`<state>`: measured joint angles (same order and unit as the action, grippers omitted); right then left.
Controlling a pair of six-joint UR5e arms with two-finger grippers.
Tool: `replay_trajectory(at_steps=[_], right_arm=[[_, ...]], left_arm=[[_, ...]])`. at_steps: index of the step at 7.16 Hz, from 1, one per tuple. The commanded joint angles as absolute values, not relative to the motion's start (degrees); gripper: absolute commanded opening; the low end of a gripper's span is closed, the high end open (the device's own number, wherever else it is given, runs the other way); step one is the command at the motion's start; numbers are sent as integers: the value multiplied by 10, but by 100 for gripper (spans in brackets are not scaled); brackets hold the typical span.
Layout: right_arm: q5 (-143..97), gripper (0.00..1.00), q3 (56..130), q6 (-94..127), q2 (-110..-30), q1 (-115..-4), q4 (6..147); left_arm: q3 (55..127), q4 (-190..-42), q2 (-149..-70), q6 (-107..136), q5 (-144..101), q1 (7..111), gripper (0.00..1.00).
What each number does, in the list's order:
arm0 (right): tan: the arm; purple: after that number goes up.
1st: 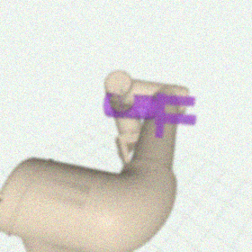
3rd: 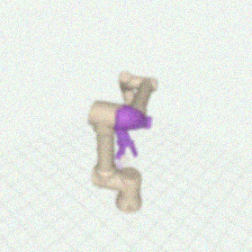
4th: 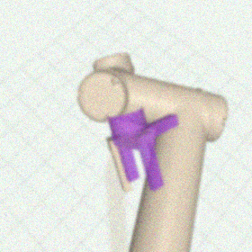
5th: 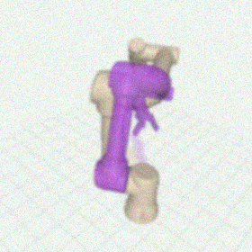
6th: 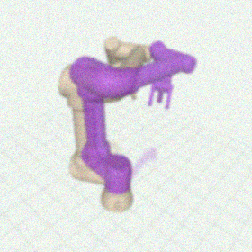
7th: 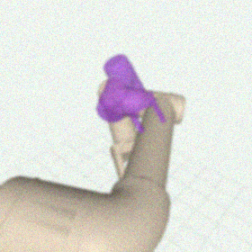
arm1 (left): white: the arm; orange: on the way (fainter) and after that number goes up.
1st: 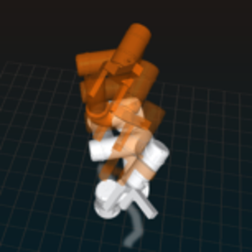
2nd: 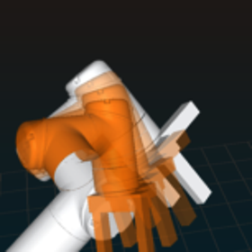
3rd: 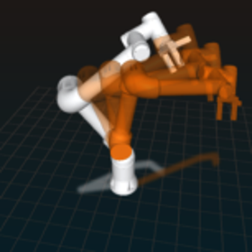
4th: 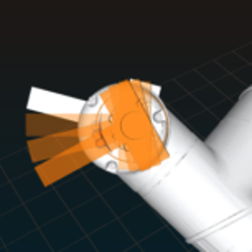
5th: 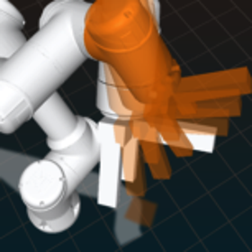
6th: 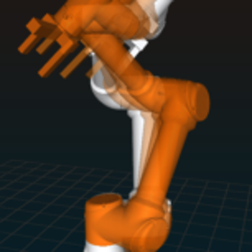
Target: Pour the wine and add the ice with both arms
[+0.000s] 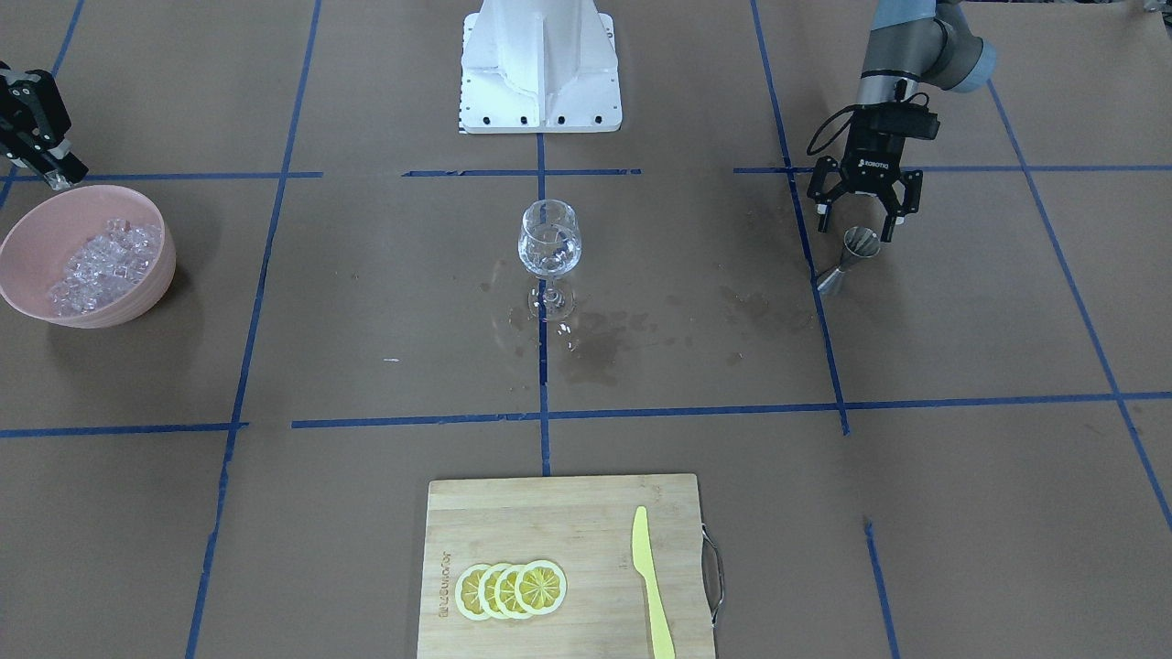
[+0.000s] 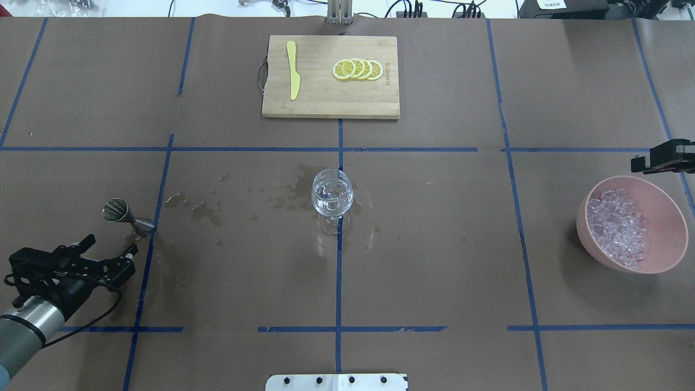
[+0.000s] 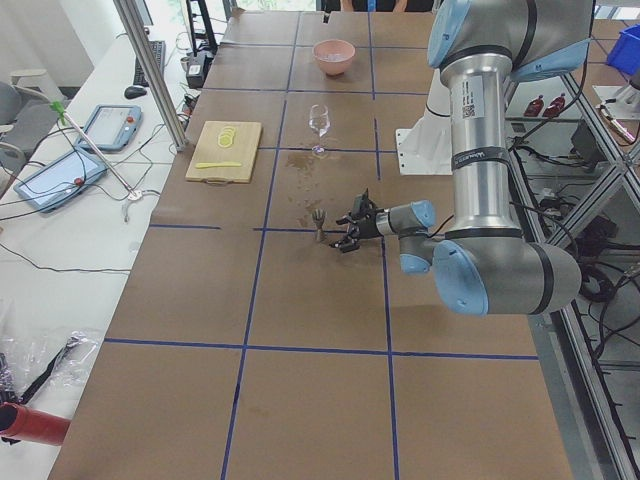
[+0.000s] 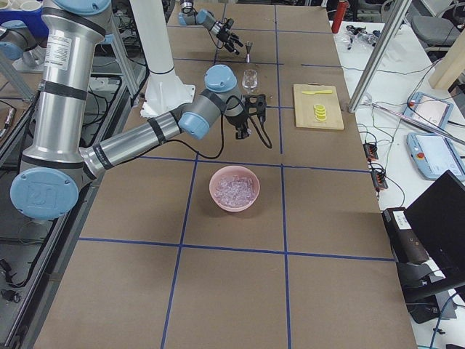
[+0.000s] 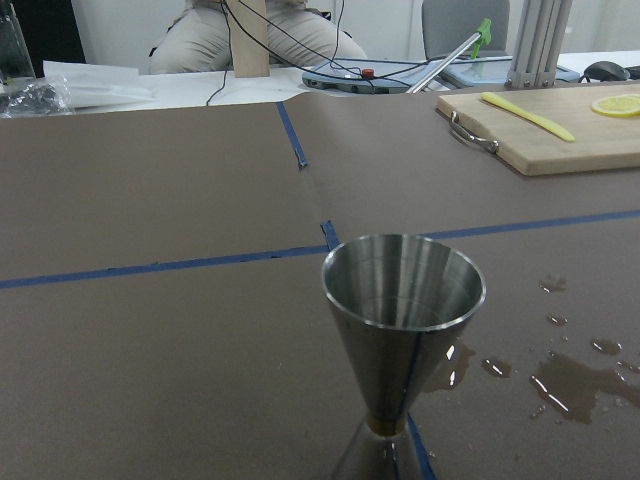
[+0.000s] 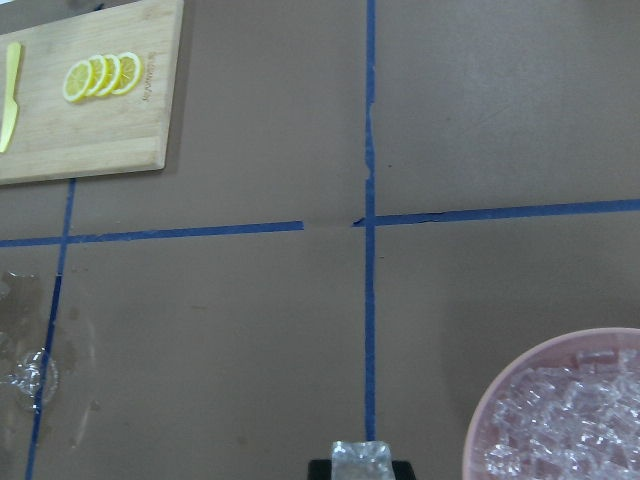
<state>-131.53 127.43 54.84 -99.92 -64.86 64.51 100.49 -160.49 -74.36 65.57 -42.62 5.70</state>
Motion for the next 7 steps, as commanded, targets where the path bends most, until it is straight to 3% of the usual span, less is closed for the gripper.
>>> replay_trajectory(at_steps=[1, 3, 7], right_arm=[[-1324, 0, 1262, 608, -924, -622, 648], [-1317, 0, 1241, 669, -854, -577, 653], [-1282, 0, 1195, 685, -771, -520, 654]], left_arm=[[1023, -1605, -736, 656, -462, 55, 100], [1041, -1604, -721, 656, -496, 54, 100], [1144, -1524, -655, 657, -597, 55, 100]])
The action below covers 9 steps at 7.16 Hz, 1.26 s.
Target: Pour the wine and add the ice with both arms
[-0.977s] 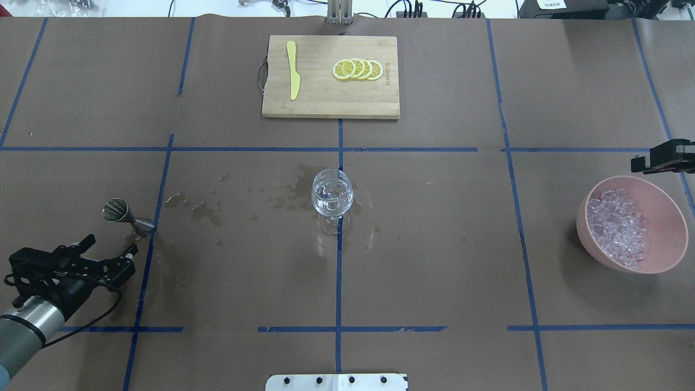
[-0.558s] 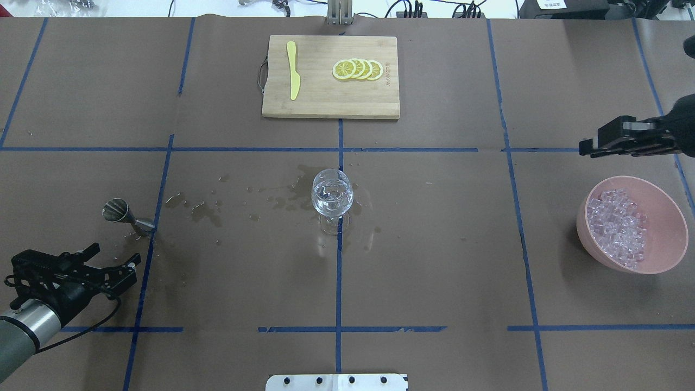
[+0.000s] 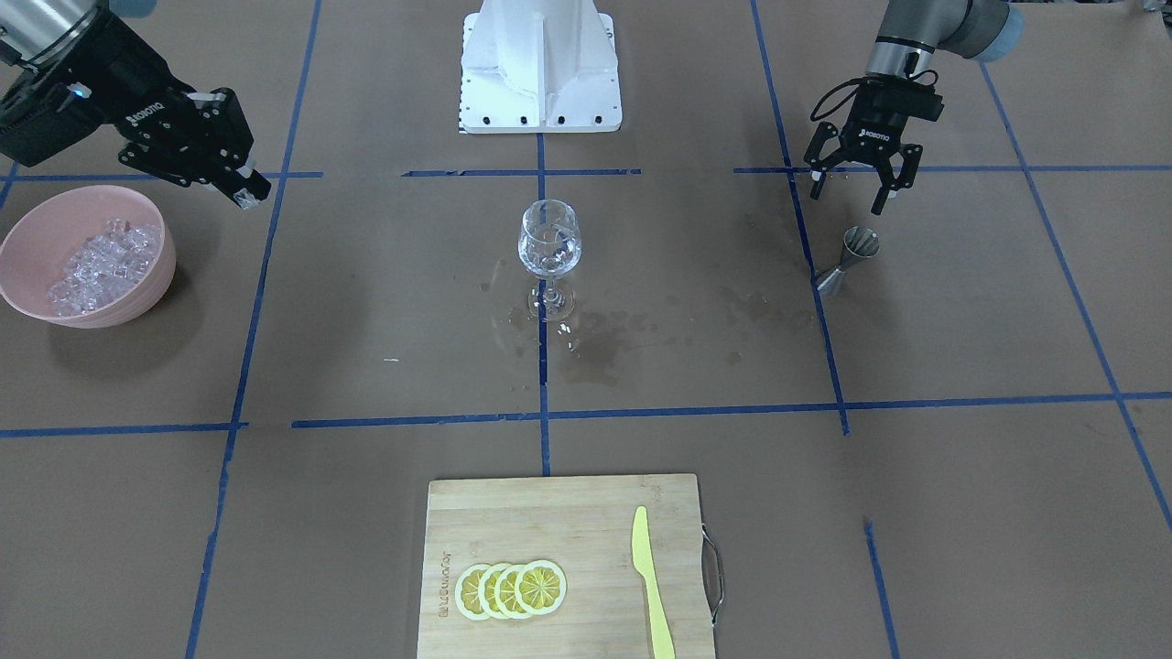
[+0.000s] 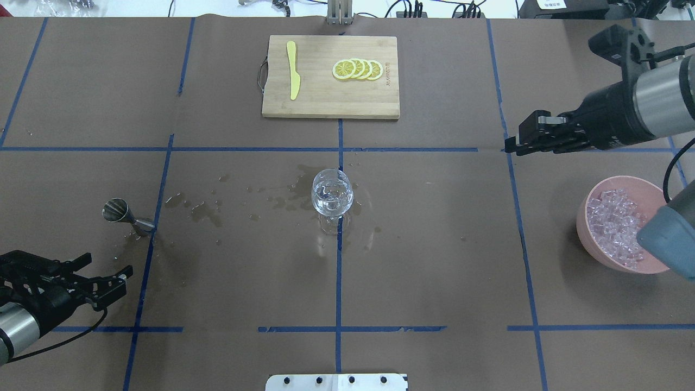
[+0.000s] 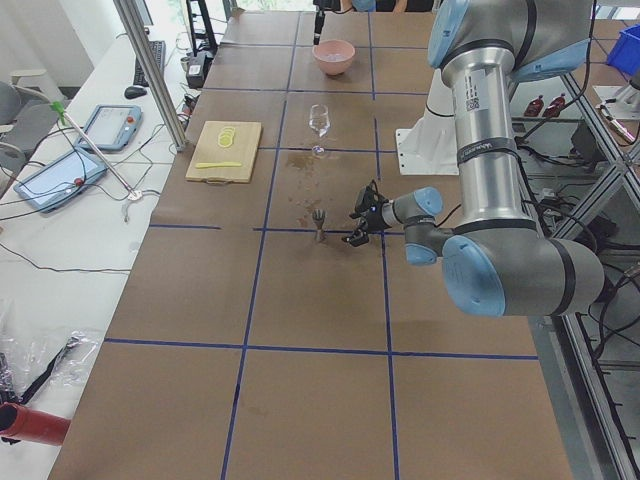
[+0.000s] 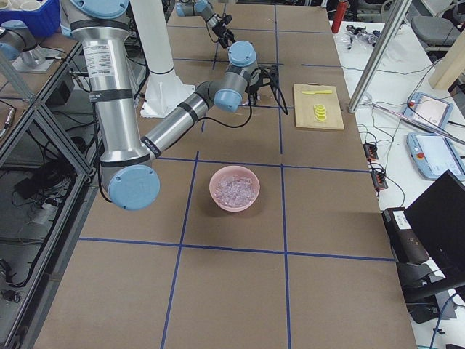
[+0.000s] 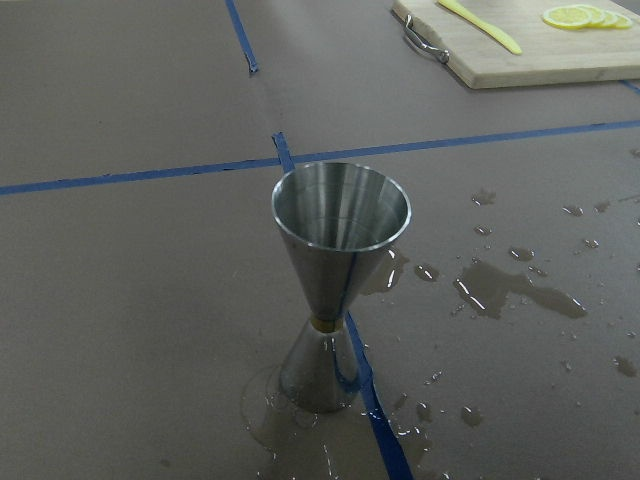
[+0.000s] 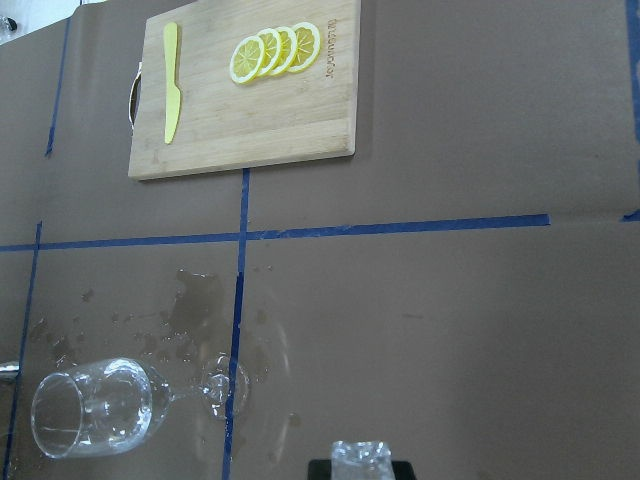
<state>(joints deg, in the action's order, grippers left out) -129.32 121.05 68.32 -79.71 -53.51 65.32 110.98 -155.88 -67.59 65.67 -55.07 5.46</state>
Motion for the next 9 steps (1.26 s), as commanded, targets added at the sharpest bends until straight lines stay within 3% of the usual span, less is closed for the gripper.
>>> replay_trajectory(at_steps=[1, 6, 9], right_arm=[[-1281, 0, 1181, 686, -745, -518, 662], [-1185, 0, 1165, 773, -633, -399, 709], [-1143, 0, 1127, 797, -556, -360, 742]], left_arm=[[1176, -1488, -647, 660, -624, 55, 100], [1255, -1380, -617, 661, -724, 66, 100], [1373, -1205, -624, 656, -817, 107, 100]])
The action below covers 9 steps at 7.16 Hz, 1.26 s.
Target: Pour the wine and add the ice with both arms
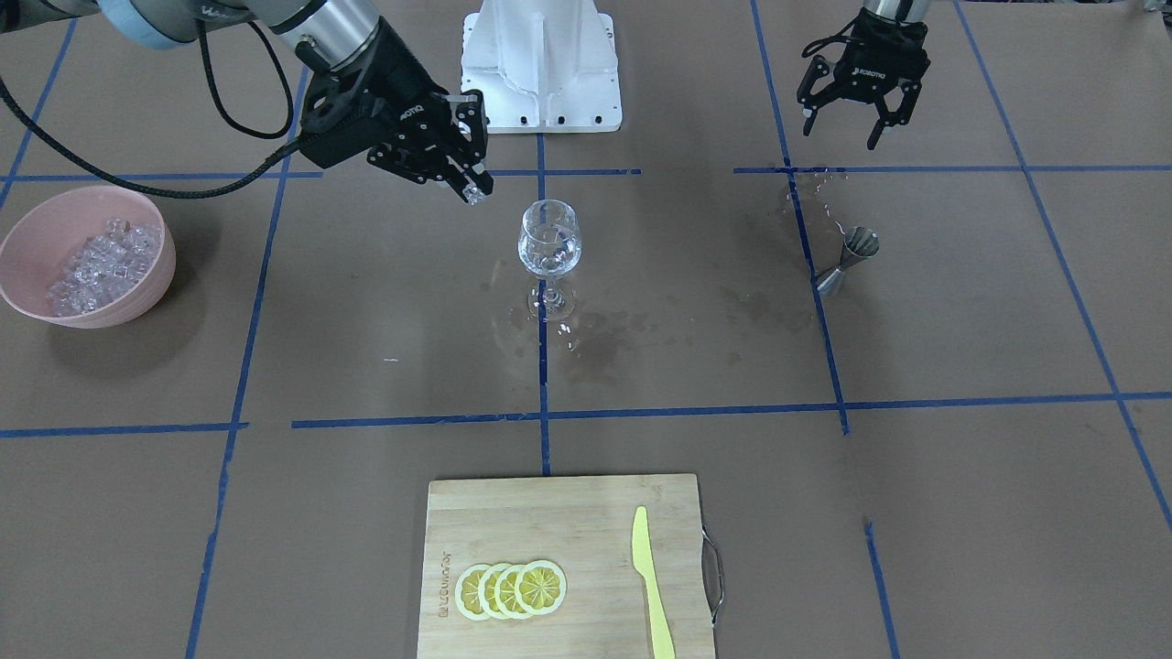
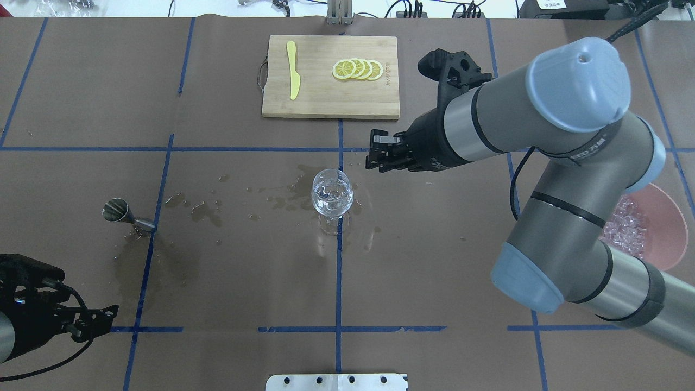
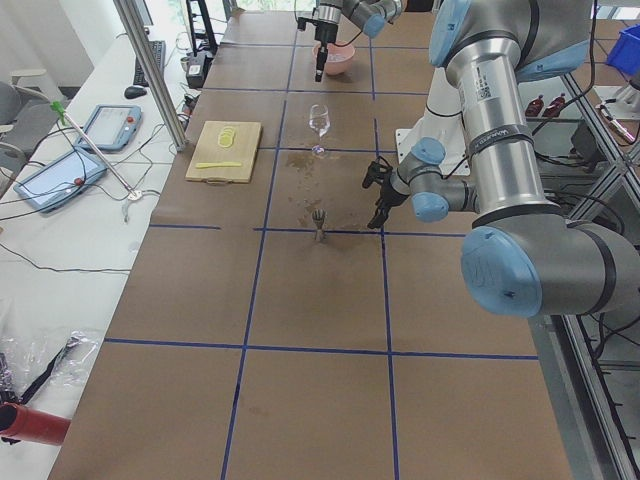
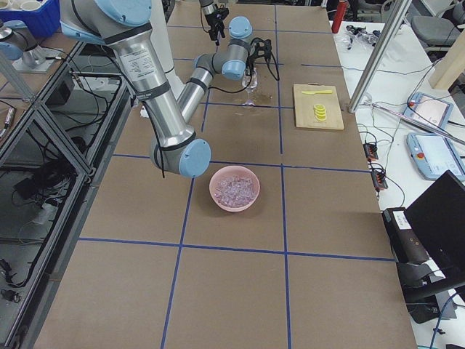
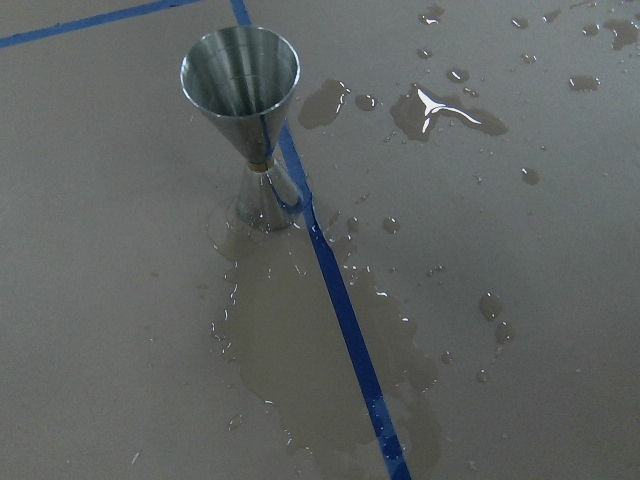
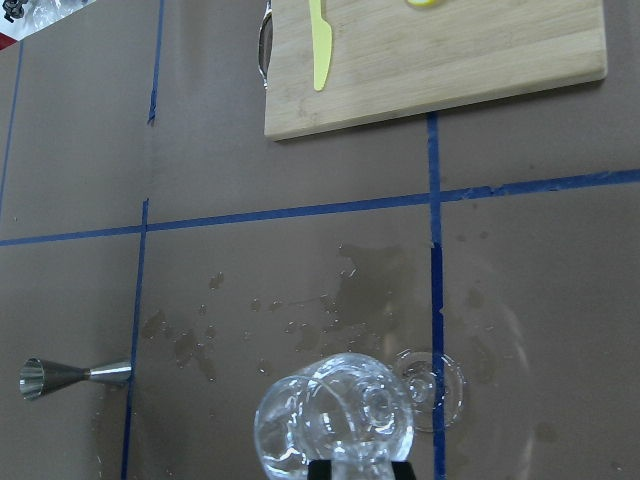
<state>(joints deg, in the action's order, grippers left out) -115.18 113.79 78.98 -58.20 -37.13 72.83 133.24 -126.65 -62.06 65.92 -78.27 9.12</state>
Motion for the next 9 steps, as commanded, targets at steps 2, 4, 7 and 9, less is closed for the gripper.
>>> replay_trajectory(at_steps=[2, 4, 7, 9], right_arm=[[-1119, 0, 1079, 799, -512, -346, 742], [-1105, 0, 1068, 800, -510, -330, 742], [-1100, 0, 1066, 800, -510, -325, 743], [-1100, 0, 1066, 800, -512, -317, 744]], left_arm=[[1416, -1146, -627, 583, -883, 177, 100], [1432, -1132, -635, 455, -986, 311, 100], [1461, -960, -733, 292, -1052, 467, 100], [1462, -818, -847, 251, -1052, 519, 100]])
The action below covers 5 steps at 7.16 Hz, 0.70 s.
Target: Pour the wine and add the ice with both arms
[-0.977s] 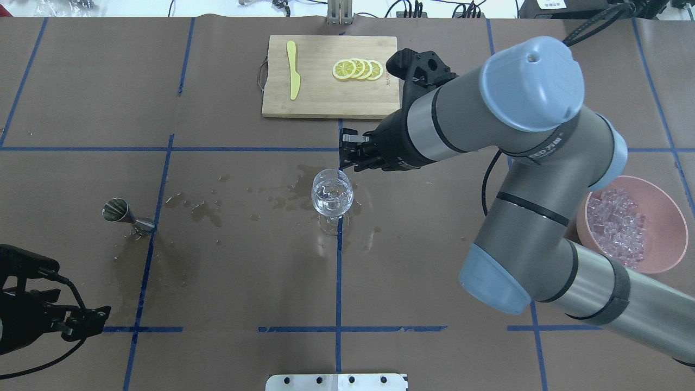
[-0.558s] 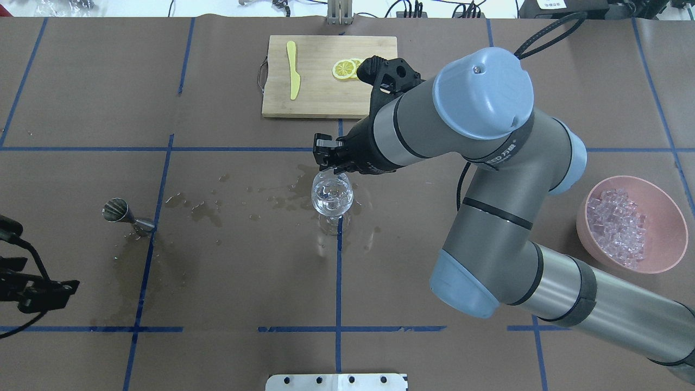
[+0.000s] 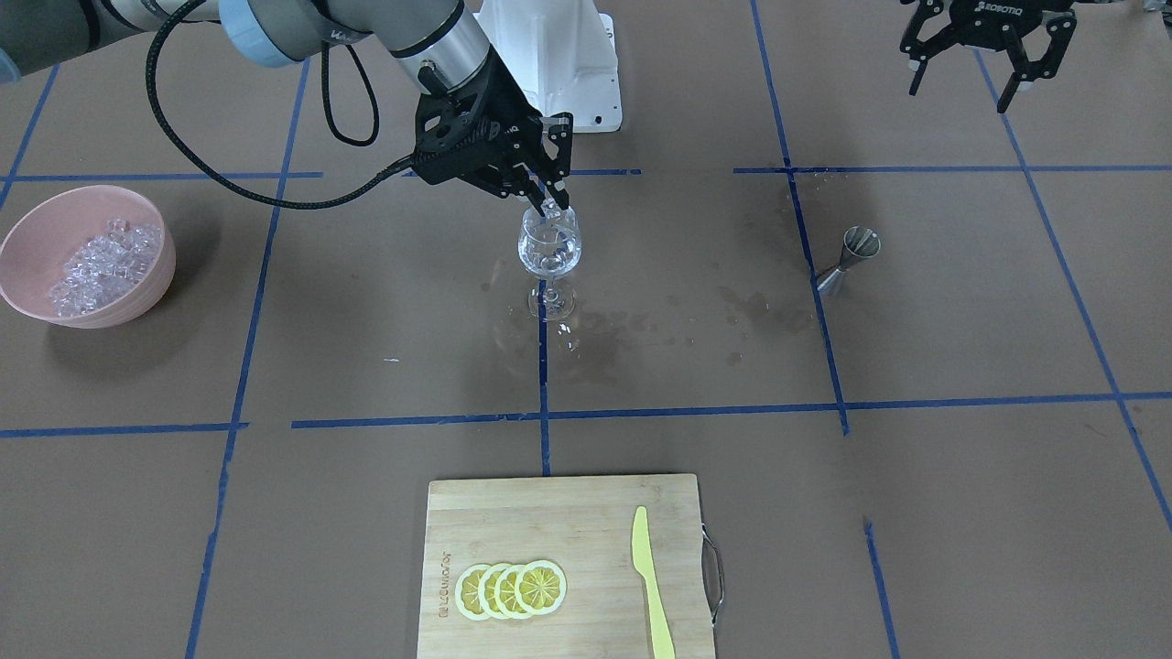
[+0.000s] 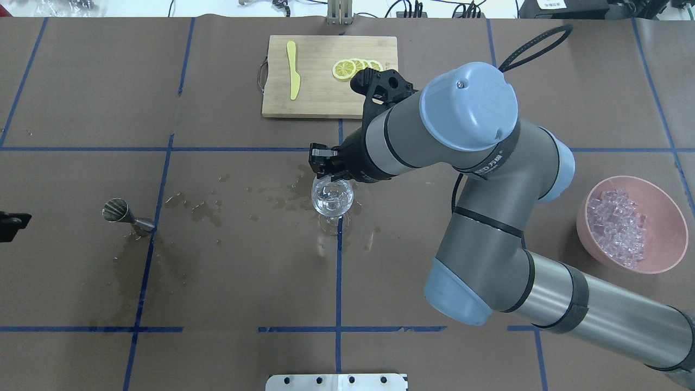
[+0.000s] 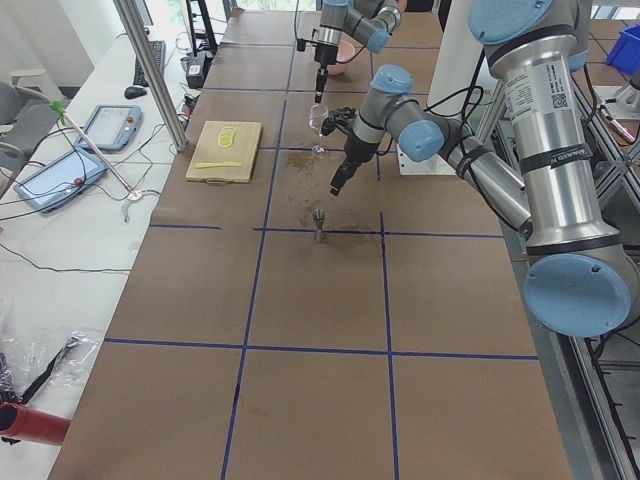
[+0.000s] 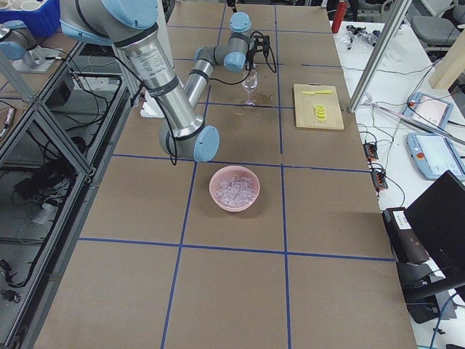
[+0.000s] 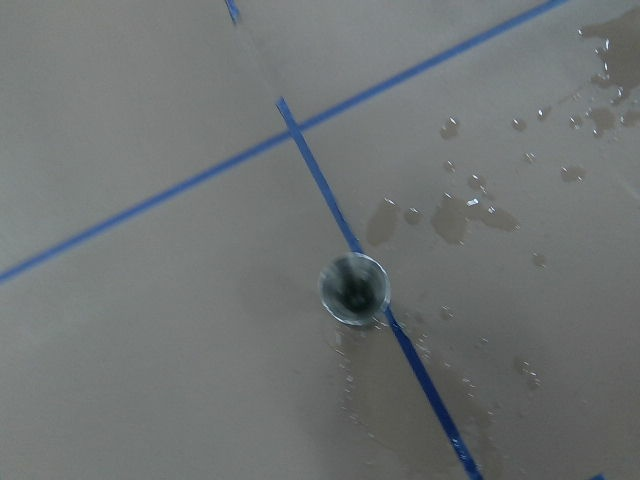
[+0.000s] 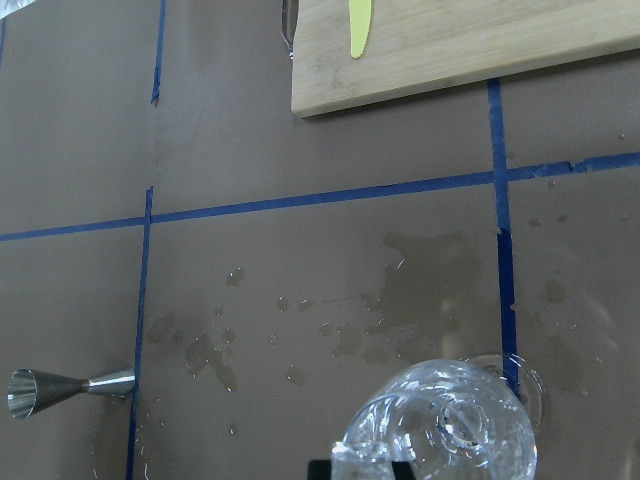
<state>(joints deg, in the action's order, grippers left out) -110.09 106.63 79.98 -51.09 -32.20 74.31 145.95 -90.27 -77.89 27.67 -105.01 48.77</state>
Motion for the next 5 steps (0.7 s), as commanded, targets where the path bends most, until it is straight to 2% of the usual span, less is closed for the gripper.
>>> replay_trajectory(at_steps=[1, 2, 3, 4, 5], right_arm=[[-1100, 0, 1066, 800, -515, -317, 743], [-1100, 6, 1066, 800, -515, -317, 743], [-1100, 28, 1066, 800, -517, -317, 743], [-1099, 69, 1066, 800, -517, -318, 743], [-1093, 94, 1066, 800, -517, -318, 743]], left_arm=[[1462, -761, -895, 244, -1052, 522, 100], [1460, -738, -913, 215, -1053, 543, 100], [1458, -737, -913, 201, -1053, 554, 100], [1455, -737, -914, 200, -1053, 555, 100], [1454, -737, -913, 190, -1053, 561, 100]])
